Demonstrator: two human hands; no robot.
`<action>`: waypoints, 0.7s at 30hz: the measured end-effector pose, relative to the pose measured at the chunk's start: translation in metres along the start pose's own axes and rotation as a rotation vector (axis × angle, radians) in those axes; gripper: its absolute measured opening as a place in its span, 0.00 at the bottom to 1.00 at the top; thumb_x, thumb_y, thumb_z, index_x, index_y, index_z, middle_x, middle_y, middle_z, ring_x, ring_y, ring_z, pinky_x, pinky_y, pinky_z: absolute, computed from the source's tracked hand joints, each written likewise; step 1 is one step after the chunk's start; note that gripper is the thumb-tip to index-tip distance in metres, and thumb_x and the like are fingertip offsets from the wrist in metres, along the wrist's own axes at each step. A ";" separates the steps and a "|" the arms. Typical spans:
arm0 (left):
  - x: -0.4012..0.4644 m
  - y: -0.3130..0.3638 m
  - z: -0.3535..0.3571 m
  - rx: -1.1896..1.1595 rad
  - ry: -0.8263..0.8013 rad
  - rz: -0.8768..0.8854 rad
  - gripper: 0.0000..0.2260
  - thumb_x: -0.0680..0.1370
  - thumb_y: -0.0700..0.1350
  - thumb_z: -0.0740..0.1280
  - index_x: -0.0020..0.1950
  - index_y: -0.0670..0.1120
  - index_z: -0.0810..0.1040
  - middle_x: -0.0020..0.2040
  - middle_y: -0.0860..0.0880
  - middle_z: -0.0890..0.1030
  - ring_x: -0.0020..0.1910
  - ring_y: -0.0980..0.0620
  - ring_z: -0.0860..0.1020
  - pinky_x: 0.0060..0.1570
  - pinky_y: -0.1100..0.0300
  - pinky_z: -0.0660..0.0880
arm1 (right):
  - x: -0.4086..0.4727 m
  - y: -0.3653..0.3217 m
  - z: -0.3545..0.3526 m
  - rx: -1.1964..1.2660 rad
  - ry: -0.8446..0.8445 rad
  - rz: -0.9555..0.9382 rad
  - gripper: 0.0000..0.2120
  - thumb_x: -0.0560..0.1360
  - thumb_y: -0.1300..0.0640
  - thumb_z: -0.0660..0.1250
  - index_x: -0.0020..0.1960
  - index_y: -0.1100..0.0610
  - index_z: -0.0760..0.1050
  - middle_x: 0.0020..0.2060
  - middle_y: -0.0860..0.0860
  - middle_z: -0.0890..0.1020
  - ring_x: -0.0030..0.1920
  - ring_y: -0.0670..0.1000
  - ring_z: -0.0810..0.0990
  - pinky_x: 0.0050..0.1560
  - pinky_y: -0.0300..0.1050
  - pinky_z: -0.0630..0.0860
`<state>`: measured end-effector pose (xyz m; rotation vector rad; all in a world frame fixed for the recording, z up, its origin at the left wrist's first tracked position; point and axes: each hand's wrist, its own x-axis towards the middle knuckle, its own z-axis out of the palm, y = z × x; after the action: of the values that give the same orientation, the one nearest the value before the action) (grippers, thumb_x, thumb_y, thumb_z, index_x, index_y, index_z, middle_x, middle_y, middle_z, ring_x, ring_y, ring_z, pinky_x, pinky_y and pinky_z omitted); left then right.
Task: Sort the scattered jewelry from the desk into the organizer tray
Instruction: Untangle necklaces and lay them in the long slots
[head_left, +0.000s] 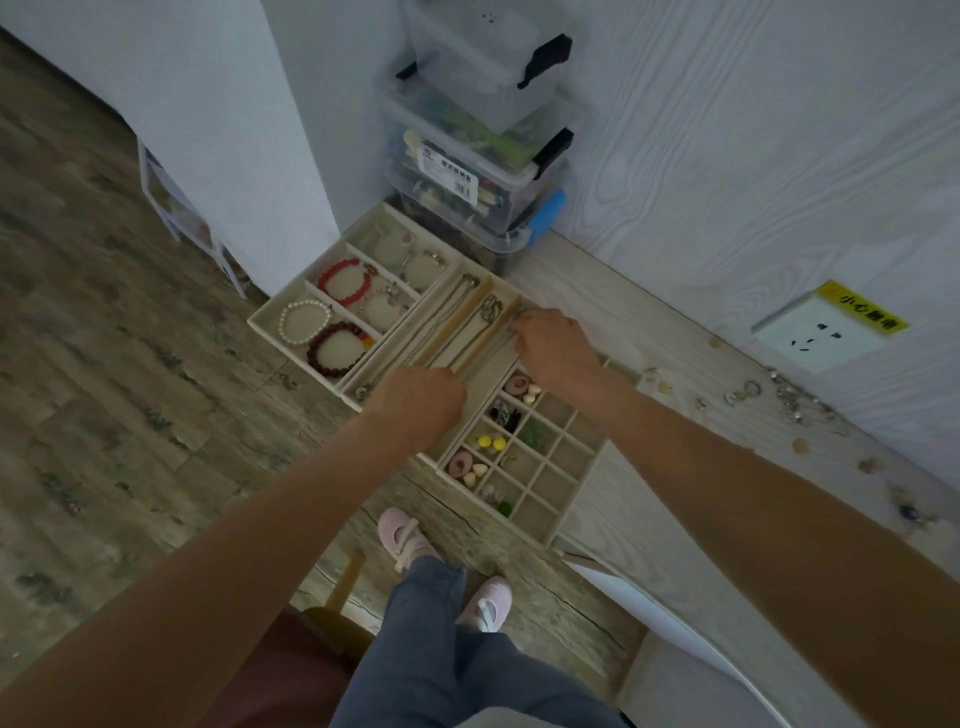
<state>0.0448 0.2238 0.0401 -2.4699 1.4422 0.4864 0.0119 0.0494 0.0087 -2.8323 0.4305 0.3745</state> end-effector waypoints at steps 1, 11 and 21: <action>0.004 0.002 -0.004 -0.016 0.020 -0.005 0.11 0.81 0.43 0.56 0.57 0.45 0.76 0.51 0.47 0.77 0.46 0.48 0.79 0.39 0.58 0.70 | -0.003 0.003 -0.004 0.039 0.033 0.005 0.17 0.80 0.60 0.53 0.65 0.60 0.72 0.65 0.56 0.73 0.64 0.56 0.69 0.62 0.46 0.64; 0.049 0.079 -0.056 -0.171 0.273 0.100 0.13 0.81 0.48 0.55 0.60 0.44 0.72 0.55 0.45 0.73 0.55 0.46 0.75 0.48 0.54 0.71 | -0.078 0.093 -0.014 0.270 0.226 0.204 0.18 0.80 0.62 0.55 0.69 0.59 0.69 0.68 0.54 0.70 0.69 0.54 0.66 0.68 0.44 0.60; 0.140 0.225 -0.070 -0.164 0.159 0.477 0.20 0.78 0.41 0.60 0.71 0.44 0.66 0.69 0.45 0.69 0.67 0.47 0.68 0.61 0.53 0.69 | -0.169 0.231 0.005 0.257 0.287 0.666 0.19 0.79 0.63 0.55 0.70 0.60 0.66 0.68 0.59 0.68 0.68 0.57 0.65 0.65 0.48 0.63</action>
<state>-0.0766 -0.0219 0.0394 -2.3145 2.1521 0.5205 -0.2188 -0.1195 0.0052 -2.4228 1.3779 0.0148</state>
